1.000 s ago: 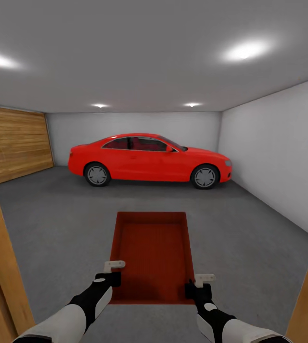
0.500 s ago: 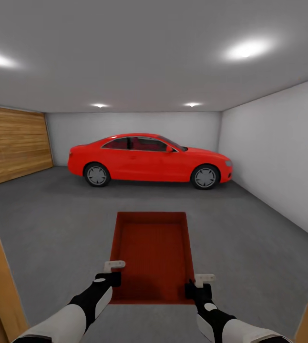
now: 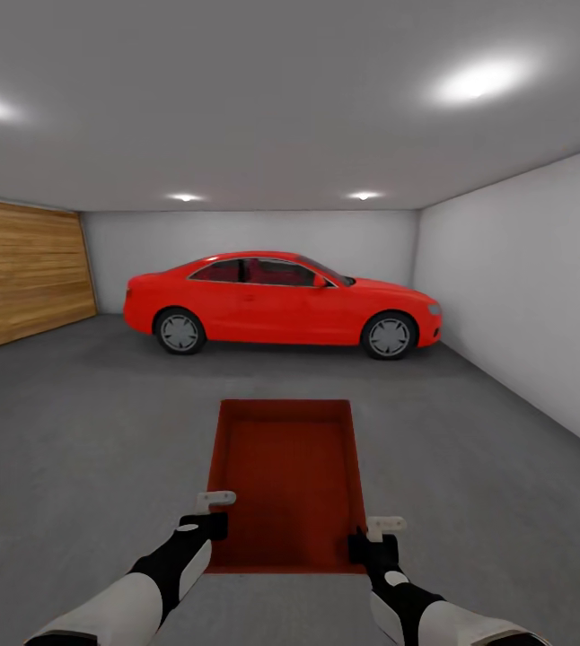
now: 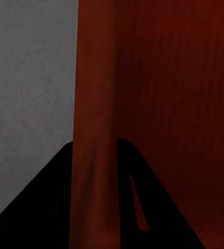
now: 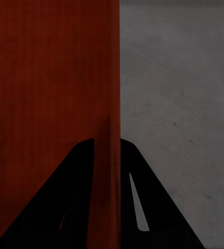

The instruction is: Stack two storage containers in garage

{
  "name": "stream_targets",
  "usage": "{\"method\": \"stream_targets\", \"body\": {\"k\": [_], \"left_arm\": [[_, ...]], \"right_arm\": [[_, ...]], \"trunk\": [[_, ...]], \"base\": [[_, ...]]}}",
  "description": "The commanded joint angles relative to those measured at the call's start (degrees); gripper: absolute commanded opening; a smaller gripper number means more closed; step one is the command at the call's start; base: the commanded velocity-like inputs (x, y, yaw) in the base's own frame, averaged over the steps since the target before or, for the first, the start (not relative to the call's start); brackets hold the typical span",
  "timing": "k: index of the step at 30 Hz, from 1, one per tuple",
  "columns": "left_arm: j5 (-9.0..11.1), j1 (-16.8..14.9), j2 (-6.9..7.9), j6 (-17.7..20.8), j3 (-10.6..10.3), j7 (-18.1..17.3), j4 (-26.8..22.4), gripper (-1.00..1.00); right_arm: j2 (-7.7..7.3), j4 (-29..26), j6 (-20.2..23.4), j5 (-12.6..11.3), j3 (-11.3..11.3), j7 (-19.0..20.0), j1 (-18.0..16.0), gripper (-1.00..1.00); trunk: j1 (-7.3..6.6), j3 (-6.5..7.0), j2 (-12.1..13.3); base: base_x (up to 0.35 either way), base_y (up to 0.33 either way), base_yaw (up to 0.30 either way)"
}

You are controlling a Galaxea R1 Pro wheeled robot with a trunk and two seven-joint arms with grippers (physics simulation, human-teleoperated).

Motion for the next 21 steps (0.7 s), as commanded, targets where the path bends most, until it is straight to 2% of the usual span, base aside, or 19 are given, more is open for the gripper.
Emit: {"method": "stream_targets", "body": {"k": [1, 21], "left_arm": [[-0.2, -0.1, 0.06, 0.4, 4.8, 0.7, -0.3, -1.0], [-0.1, -0.1, 0.06, 0.6, 4.8, 0.7, -0.3, -1.0]], "right_arm": [[-0.12, 0.1, -0.5, -2.0, -1.8, -0.5, 0.0, -1.0], [-0.09, 0.1, -0.6, -2.0, -1.8, -0.6, 0.0, -1.0]], "trunk": [[0.04, -0.09, -0.1], [0.04, -0.09, -0.1]], "base": [[0.321, 0.0, 0.0], [0.321, 0.0, 0.0]]}}
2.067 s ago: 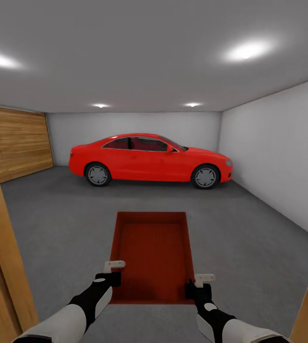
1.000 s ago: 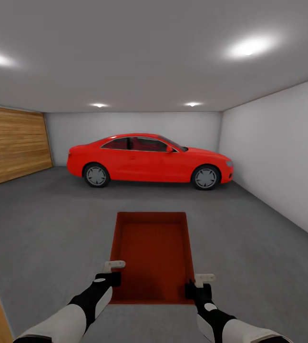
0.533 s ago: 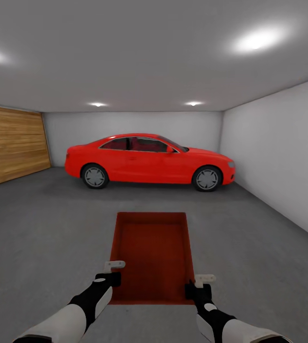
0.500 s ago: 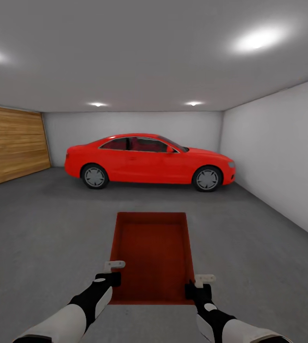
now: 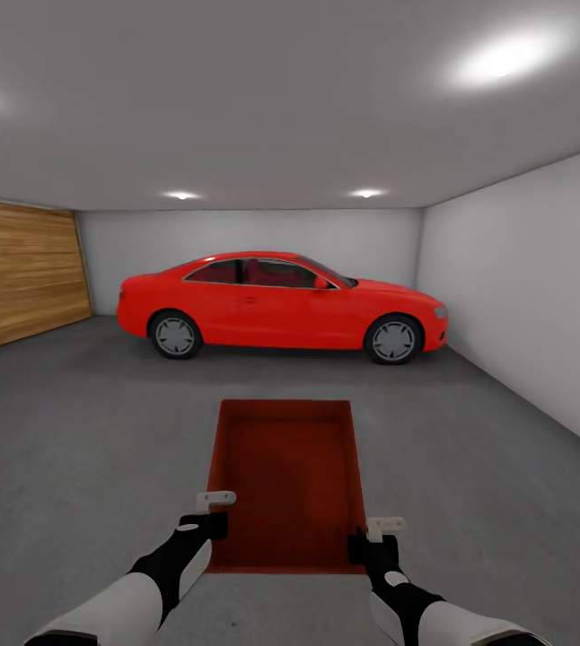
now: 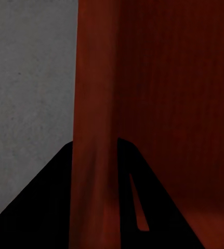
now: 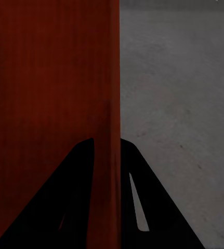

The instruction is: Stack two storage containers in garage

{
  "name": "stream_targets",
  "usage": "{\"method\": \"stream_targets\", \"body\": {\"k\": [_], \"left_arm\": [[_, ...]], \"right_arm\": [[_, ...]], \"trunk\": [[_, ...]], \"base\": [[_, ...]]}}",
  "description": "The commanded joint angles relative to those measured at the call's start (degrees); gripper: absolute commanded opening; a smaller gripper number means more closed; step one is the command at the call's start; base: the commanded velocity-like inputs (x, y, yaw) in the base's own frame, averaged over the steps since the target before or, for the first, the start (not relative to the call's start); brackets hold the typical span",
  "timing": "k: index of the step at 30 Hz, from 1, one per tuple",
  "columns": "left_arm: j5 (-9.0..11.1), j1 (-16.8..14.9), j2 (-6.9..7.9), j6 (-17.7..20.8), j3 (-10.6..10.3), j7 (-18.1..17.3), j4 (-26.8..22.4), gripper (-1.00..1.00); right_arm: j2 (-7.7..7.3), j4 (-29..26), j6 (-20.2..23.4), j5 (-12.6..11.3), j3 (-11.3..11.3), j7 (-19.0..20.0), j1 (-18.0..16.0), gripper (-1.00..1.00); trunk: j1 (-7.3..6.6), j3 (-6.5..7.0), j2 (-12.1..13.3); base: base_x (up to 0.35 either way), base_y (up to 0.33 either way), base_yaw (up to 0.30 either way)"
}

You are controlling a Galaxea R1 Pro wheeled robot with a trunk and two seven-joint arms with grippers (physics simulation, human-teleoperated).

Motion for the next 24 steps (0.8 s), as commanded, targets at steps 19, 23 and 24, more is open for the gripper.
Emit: {"method": "stream_targets", "body": {"k": [19, 23, 24], "left_arm": [[0.0, -0.1, 0.06, 0.4, 4.8, 0.7, -0.2, -1.0], [0.0, -0.1, 0.06, 0.4, 4.8, 0.7, -0.2, -1.0], [0.0, -0.1, 0.06, 0.4, 4.8, 0.7, -0.2, -1.0]], "right_arm": [[-0.1, 0.0, -0.5, -1.8, -1.8, -0.6, 0.0, -1.0], [-0.08, 0.0, -0.4, -1.8, -1.8, -0.6, 0.0, -1.0], [-0.08, 0.0, -0.4, -1.8, -1.8, -0.6, 0.0, -1.0]], "trunk": [[0.04, -0.09, -0.1], [0.04, -0.09, -0.1], [0.04, -0.09, -0.1]], "base": [[0.321, 0.0, 0.0], [0.321, 0.0, 0.0], [0.321, 0.0, 0.0]]}}
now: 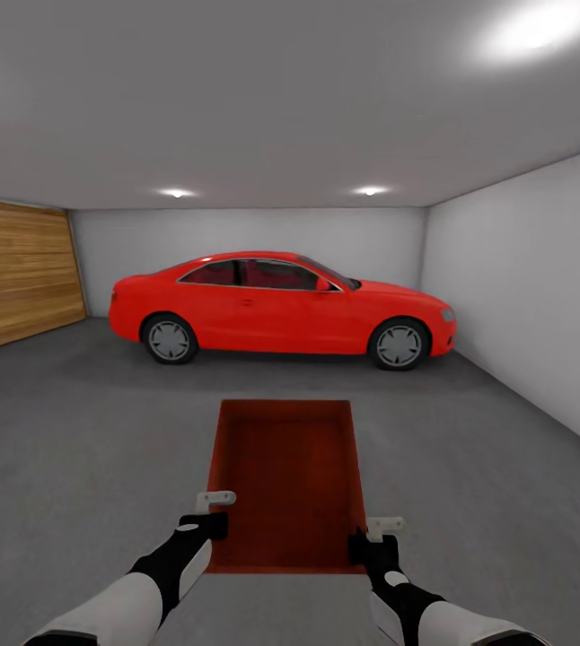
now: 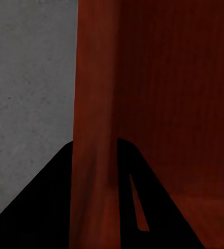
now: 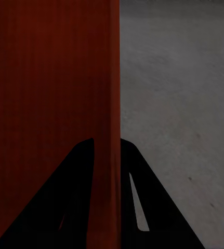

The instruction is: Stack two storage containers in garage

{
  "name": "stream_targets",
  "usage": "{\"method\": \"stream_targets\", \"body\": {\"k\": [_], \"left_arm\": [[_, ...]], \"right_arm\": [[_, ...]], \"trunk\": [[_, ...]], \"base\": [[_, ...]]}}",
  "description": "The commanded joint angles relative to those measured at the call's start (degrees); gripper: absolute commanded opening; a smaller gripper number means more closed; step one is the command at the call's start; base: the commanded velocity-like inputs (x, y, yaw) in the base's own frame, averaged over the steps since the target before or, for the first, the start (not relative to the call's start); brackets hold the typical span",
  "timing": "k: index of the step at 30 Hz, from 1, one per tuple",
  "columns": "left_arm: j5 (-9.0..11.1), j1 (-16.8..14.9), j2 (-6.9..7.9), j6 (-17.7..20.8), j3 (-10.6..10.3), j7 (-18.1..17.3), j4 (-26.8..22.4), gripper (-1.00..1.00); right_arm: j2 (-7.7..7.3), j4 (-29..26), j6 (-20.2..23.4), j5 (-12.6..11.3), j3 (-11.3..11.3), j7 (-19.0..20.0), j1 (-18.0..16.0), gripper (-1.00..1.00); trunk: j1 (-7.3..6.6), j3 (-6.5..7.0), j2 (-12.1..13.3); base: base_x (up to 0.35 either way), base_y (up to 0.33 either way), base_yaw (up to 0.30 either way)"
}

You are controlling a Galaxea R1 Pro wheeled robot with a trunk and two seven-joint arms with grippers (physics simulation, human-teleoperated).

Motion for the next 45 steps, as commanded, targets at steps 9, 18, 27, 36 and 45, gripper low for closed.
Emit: {"method": "stream_targets", "body": {"k": [9, 18, 27, 36, 45], "left_arm": [[0.0, -0.1, 0.06, 0.4, 4.7, 0.7, -0.2, -1.0], [0.0, -0.1, 0.06, 0.4, 4.7, 0.7, -0.2, -1.0], [0.0, -0.1, 0.06, 0.5, 4.7, 0.7, -0.1, -1.0], [0.0, -0.1, 0.06, 0.5, 4.7, 0.7, -0.1, -1.0], [0.0, -0.1, 0.06, 0.6, 4.7, 0.7, -0.1, -1.0]], "right_arm": [[-0.07, 0.0, -0.6, -1.8, -1.8, -0.6, 0.0, -1.0], [-0.07, 0.0, -0.7, -1.8, -1.7, -0.6, 0.0, -1.0], [-0.14, 0.0, -0.7, -1.8, -1.8, -0.7, 0.0, -1.0], [-0.32, 0.0, -0.7, -1.9, -1.8, -0.6, 0.0, -1.0], [-0.25, 0.0, -0.7, -1.8, -1.8, -0.6, 0.0, -1.0]], "trunk": [[0.04, -0.09, -0.1], [0.04, -0.09, -0.1], [0.04, -0.09, -0.1], [0.04, -0.09, -0.1], [0.04, -0.09, -0.1]], "base": [[0.321, 0.0, 0.0], [0.321, 0.0, 0.0], [0.321, 0.0, -0.119], [0.322, 0.0, -0.272], [0.322, 0.0, -0.282]]}}
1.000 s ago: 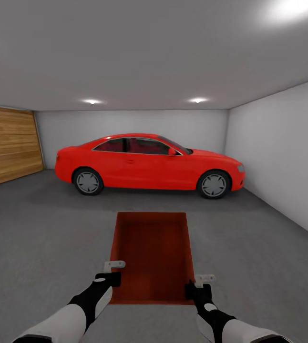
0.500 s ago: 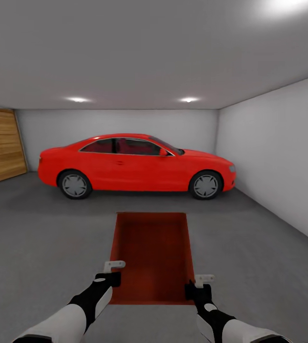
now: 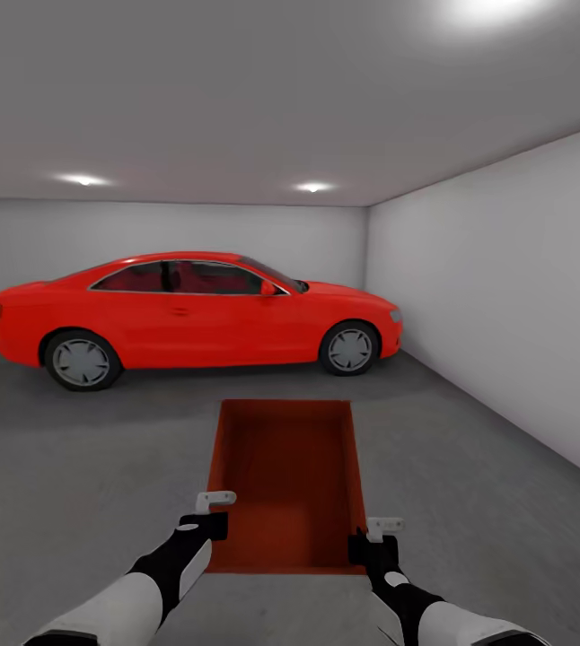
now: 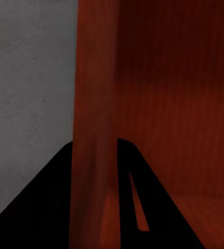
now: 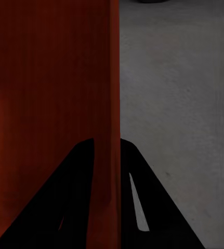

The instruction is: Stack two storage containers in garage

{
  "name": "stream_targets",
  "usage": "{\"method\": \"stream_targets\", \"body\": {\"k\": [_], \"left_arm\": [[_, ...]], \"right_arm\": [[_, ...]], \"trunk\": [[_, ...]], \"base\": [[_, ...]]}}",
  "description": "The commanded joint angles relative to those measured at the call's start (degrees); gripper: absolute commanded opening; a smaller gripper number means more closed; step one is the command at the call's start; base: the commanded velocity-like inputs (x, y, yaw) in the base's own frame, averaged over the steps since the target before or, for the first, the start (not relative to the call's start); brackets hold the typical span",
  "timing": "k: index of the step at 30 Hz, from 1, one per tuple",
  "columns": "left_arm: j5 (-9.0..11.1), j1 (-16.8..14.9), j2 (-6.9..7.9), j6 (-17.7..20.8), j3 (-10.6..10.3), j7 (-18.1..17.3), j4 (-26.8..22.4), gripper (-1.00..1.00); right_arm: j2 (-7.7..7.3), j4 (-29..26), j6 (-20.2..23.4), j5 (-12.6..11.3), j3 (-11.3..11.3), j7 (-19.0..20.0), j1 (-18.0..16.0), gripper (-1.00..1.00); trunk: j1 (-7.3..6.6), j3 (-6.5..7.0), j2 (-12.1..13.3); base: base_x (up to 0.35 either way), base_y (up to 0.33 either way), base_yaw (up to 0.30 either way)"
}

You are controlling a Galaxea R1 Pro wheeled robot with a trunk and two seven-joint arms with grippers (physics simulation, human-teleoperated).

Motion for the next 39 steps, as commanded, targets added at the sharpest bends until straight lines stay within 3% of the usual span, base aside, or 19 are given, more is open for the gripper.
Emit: {"method": "stream_targets", "body": {"k": [1, 39], "left_arm": [[0.2, 0.0, 0.08, 0.5, 4.7, 0.7, -0.1, -1.0], [0.3, 0.0, 0.16, 0.4, 4.7, 0.6, 0.0, -1.0]], "right_arm": [[-0.27, -0.1, -0.5, -1.4, -1.9, -0.6, 0.0, -1.0], [-0.18, 0.0, -0.5, -1.6, -1.9, -0.6, 0.0, -1.0]], "trunk": [[0.04, -0.09, -0.1], [0.04, -0.09, -0.1]], "base": [[0.322, 0.0, -0.282], [0.322, 0.0, -0.282]]}}
